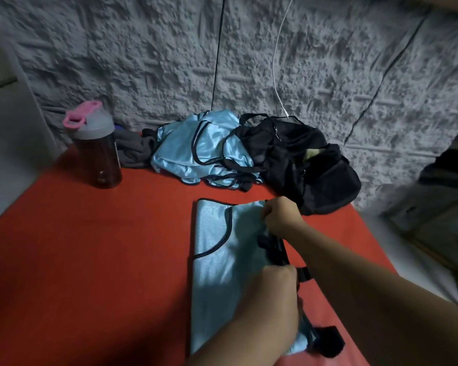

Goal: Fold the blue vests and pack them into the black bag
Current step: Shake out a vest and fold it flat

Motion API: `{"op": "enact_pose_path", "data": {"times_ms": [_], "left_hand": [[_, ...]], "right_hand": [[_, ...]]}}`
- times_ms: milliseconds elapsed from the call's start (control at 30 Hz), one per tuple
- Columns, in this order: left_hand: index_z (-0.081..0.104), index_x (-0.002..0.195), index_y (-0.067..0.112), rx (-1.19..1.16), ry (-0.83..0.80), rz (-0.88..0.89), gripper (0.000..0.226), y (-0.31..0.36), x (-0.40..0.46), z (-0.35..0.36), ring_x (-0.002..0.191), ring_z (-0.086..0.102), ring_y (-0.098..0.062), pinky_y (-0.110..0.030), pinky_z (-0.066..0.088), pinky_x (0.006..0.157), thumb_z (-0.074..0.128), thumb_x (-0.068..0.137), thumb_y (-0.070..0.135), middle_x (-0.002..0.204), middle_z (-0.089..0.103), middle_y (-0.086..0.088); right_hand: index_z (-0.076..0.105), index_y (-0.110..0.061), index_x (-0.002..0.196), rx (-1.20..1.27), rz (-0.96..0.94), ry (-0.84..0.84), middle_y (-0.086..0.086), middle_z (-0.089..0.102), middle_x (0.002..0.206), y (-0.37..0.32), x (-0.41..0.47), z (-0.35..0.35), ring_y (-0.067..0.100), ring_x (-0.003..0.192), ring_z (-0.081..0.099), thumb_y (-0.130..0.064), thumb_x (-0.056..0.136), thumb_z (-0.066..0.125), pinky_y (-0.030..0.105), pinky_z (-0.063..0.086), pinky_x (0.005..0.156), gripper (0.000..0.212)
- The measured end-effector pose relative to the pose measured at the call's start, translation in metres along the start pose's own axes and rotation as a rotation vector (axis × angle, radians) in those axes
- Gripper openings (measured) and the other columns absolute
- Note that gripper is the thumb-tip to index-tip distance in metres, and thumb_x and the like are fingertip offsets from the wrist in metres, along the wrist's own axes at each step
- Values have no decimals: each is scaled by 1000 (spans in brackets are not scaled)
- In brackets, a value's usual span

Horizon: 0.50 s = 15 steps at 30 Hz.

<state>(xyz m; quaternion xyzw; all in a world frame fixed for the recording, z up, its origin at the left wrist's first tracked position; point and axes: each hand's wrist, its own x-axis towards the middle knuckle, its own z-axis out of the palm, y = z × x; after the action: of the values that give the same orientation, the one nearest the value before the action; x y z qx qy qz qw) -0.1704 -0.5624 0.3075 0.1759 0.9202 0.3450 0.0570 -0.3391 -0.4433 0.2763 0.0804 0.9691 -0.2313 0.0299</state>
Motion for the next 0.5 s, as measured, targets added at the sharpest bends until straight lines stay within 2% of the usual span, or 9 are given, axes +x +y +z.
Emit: {"op": "enact_pose_path", "data": {"times_ms": [100, 167, 233, 300, 367, 400, 467, 500], "left_hand": [[53, 89, 18, -26, -26, 29, 9, -6, 2, 11, 89, 65, -30, -40, 55, 77, 62, 91, 20, 93, 65, -7], [58, 97, 20, -63, -57, 42, 16, -9, 1, 16, 89, 66, -25, -40, 56, 80, 68, 88, 27, 94, 67, -2], [62, 114, 31, -185, -109, 22, 40, -9, 1, 14, 87, 67, -15, -33, 56, 80, 78, 79, 43, 96, 69, 5], [66, 112, 34, -305, -146, -26, 47, -13, 3, 3, 80, 66, -5, -25, 55, 76, 81, 72, 53, 89, 69, 11], [70, 104, 29, -215, -117, -39, 34, -28, 8, -14, 76, 62, -2, -15, 49, 70, 80, 76, 45, 83, 66, 15], [70, 108, 27, -112, -91, -48, 31, -39, 10, -22, 84, 63, -4, -14, 47, 74, 77, 81, 40, 91, 66, 16], [67, 115, 25, 147, -13, -57, 31, -67, 11, -29, 107, 65, -16, -24, 49, 90, 65, 86, 34, 111, 68, 9], [67, 116, 24, 259, 0, -44, 32, -77, 10, -26, 112, 64, -21, -29, 47, 96, 59, 86, 30, 114, 69, 3]], "right_hand": [[76, -9, 86, -27, 31, 15, 15, 73, 89, 8, 1, -6, 32, 88, 69, -4, 80, 53, 31, 54, 73, 24], [77, -10, 90, -47, 53, 2, 14, 74, 93, 13, 0, -8, 33, 92, 70, -4, 79, 54, 29, 53, 75, 25], [77, -12, 97, -68, 95, -17, 14, 74, 100, 14, -7, -13, 34, 97, 69, -8, 79, 57, 28, 52, 78, 26], [75, -14, 103, -104, 89, 36, 14, 72, 108, 7, -18, -23, 36, 100, 68, -14, 80, 60, 32, 54, 83, 28], [72, -16, 115, -68, 15, 129, 14, 66, 119, -11, -39, -30, 35, 104, 66, -15, 85, 61, 33, 52, 89, 32], [69, -16, 121, -19, -50, 157, 13, 64, 123, -21, -54, -29, 33, 108, 65, -15, 89, 61, 32, 49, 92, 33], [62, -16, 132, 83, -187, 141, 10, 61, 132, -43, -90, -23, 28, 118, 60, -15, 94, 59, 30, 44, 98, 38], [56, -15, 138, 131, -233, 90, 8, 57, 138, -50, -109, -18, 26, 124, 56, -15, 95, 57, 29, 42, 100, 43]]}}
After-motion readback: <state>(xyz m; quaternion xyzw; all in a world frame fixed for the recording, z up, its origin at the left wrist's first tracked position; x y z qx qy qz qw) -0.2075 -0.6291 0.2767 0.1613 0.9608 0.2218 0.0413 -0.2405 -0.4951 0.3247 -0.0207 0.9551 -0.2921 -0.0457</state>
